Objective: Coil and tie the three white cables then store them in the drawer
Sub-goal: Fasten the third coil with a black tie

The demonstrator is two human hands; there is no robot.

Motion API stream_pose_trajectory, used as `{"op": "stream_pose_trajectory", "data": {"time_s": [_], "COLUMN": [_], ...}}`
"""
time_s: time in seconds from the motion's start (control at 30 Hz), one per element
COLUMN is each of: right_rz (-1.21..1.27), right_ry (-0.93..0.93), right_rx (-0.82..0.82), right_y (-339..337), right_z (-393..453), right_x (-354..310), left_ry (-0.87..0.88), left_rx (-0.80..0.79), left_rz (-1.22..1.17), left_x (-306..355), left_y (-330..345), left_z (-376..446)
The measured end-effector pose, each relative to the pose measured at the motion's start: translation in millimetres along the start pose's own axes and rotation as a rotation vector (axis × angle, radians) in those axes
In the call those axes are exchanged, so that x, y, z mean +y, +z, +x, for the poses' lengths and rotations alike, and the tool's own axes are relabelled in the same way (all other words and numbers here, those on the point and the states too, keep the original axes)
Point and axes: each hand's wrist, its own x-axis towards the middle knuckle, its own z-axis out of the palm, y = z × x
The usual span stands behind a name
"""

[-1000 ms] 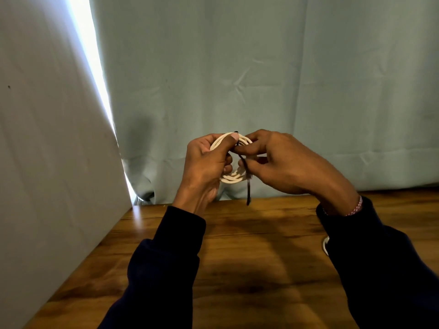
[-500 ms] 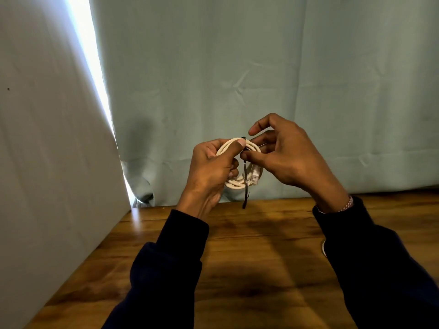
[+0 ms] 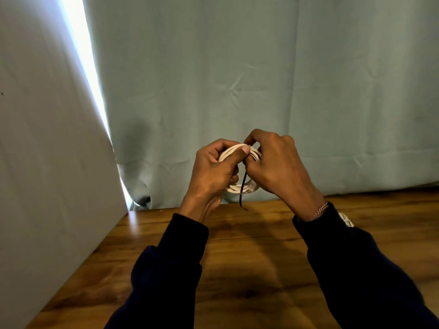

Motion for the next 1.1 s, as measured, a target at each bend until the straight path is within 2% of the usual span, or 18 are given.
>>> {"op": "stream_pose_trajectory", "data": {"time_s": [0.17,0.33,0.4,0.6,0.87,1.1], "right_rz": [0.377,0.637,0.676,0.592,0.352,0.353], "right_ry": [0.152,0.077,0.042,0.023,-0.072,-0.054], "right_rx": [-0.062,-0.206,-0.209,0.120,0.259,0.244], "right_y": [-7,-21,-26,-18,-17,-17], "right_z": [3,6,6,5,4,3], "right_x": [0,5,6,0,1,-2], "left_ry": [0.025,-0.015,-0.021,-0.019,0.036,0.050], "left_rx": [-0.015,0.017,0.027,0.020,0.051,0.047], "left_rz": [-0.044,-0.110,-0.119,-0.115,0.010,0.081], "left_x": [5,5,5,4,-1,-1], "left_y": [-1,-4,-5,-2,2,3], "left_z": [-1,1,2,1,-1,-2]}}
